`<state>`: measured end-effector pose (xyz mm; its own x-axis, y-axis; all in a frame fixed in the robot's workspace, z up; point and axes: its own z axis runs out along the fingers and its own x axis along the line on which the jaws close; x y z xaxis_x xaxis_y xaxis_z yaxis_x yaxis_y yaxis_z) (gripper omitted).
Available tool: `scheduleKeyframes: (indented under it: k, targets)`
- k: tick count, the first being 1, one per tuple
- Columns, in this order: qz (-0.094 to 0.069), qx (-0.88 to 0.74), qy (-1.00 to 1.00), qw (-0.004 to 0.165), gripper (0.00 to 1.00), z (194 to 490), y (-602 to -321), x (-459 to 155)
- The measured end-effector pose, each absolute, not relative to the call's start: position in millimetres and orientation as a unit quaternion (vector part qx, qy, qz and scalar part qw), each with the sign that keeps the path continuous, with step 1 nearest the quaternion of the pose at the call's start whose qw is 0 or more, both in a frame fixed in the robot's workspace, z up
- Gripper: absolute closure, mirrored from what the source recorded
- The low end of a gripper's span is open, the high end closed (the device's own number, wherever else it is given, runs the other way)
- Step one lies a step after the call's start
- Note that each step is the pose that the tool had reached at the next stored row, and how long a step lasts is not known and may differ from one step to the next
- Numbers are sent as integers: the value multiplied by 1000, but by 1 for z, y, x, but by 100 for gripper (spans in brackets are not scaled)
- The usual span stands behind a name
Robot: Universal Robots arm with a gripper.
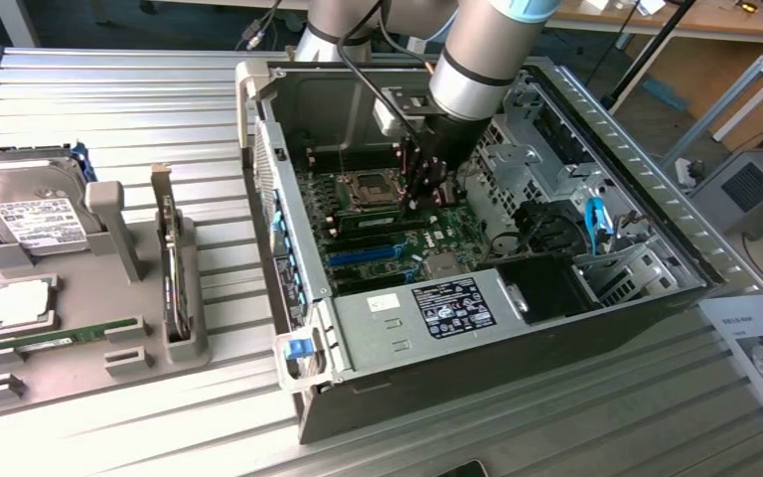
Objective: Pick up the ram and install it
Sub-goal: 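Insert the ram into the slot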
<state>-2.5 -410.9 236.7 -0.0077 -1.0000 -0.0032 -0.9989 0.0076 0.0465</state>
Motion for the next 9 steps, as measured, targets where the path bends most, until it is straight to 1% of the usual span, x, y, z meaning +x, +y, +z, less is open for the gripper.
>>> scheduleKeyframes:
  k: [9]
  targets:
    - [-18,704,-710,15,88,236,-411,-2]
